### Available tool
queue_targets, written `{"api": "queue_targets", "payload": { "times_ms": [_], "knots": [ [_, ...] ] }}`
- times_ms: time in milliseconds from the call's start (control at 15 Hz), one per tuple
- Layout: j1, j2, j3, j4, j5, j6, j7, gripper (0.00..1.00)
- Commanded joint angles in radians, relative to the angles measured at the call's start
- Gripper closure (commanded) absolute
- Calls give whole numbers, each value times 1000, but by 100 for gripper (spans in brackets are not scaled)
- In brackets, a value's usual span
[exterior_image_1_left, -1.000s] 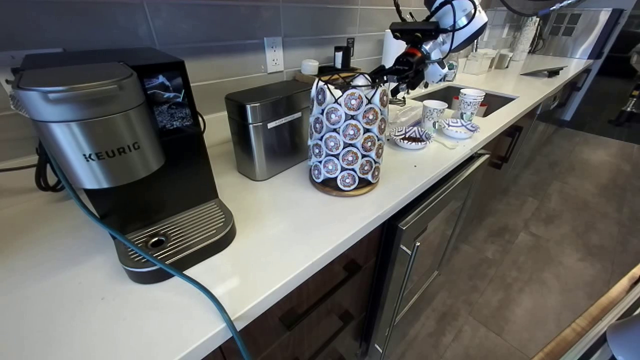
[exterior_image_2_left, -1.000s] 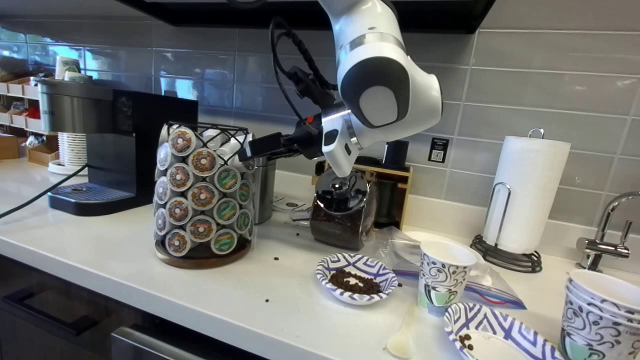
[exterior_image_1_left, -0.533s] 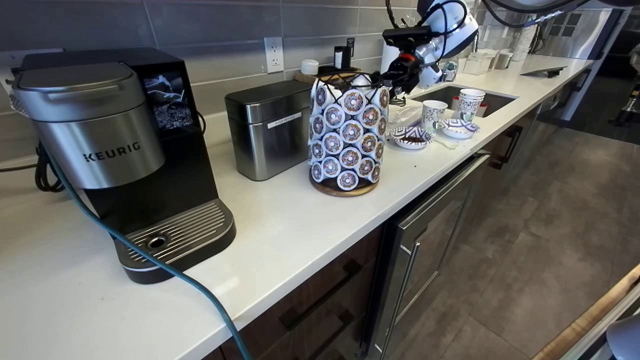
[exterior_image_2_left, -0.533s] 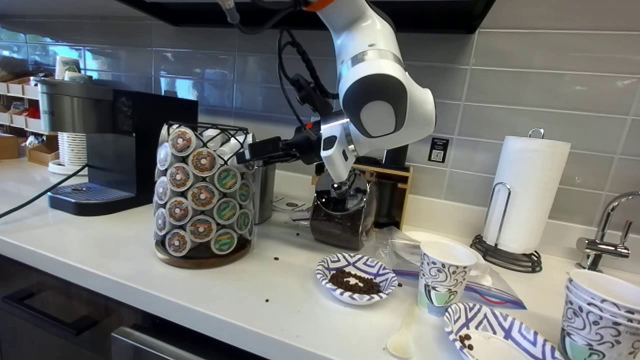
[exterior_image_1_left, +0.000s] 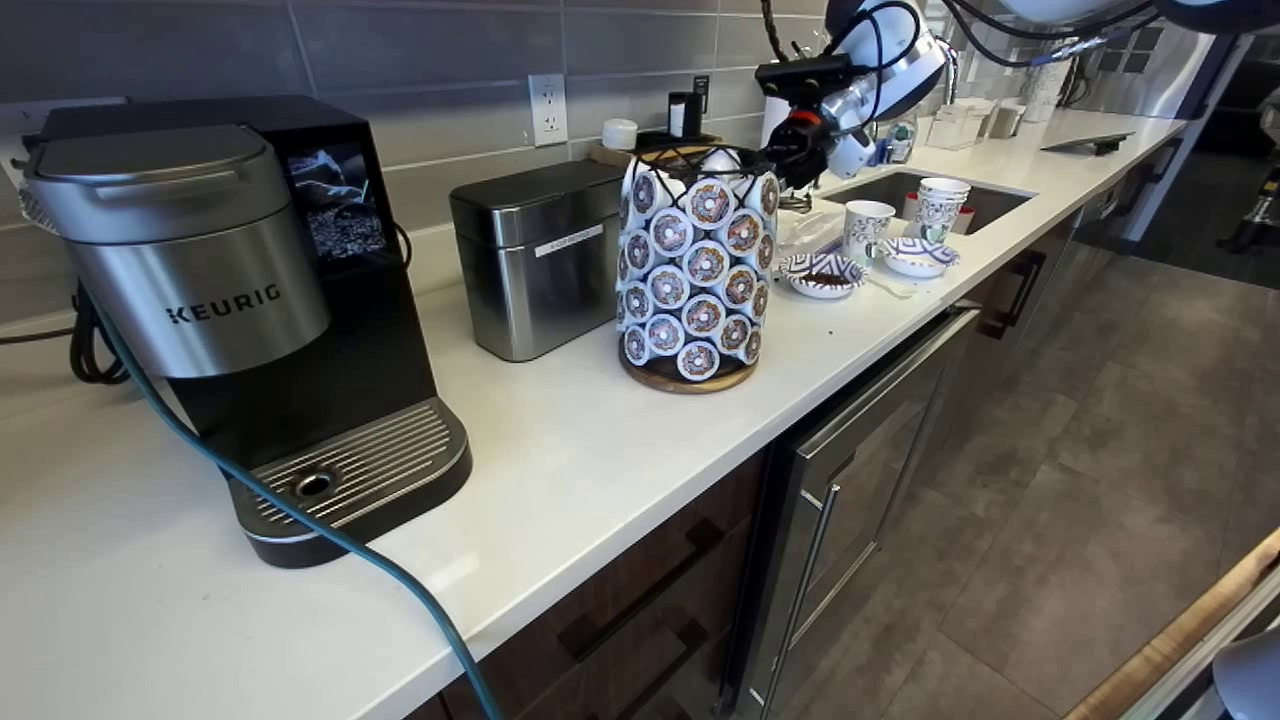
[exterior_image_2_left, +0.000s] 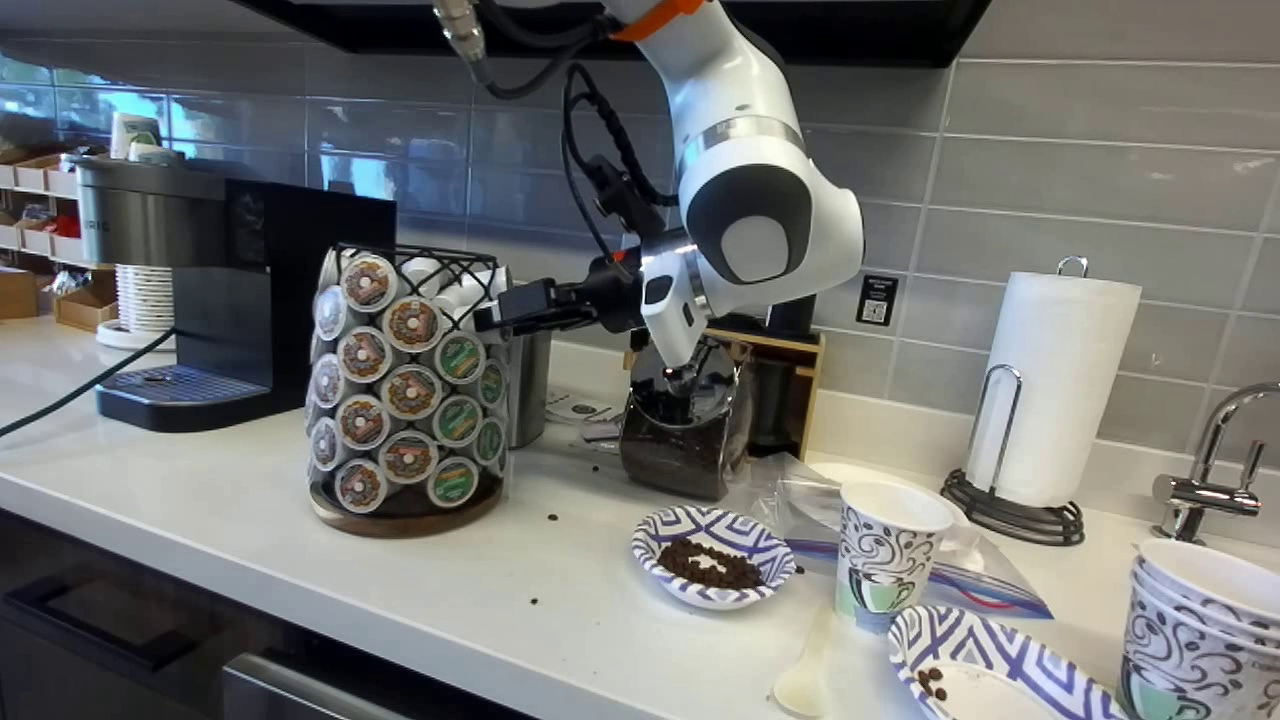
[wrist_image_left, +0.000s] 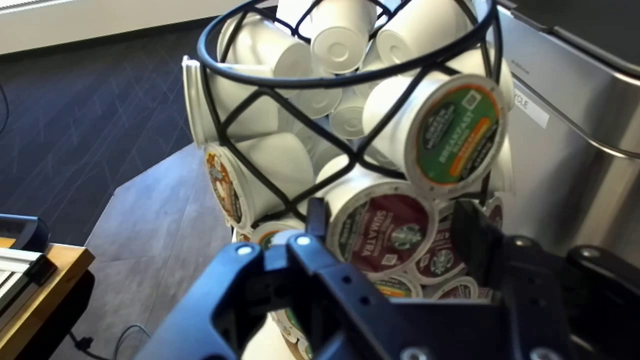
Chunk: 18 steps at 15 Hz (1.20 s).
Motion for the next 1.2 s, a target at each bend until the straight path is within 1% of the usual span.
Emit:
{"api": "queue_targets", "payload": {
  "times_ms": [0, 133, 200, 267, 400, 933, 1133],
  "knots": [
    [0, 30, 1, 52, -14, -27, 35, 58],
    [2, 23, -1, 53, -18, -21, 41, 66],
    [2, 21, -1, 55, -22, -19, 42, 66],
    [3, 15, -3, 52, -26, -15, 44, 71],
    [5, 6, -6, 48, -37, -10, 47, 74],
    [18, -79, -24, -10, -98, 49, 53, 74],
    [11, -99, -18, -35, -88, 69, 65, 74]
  ]
}}
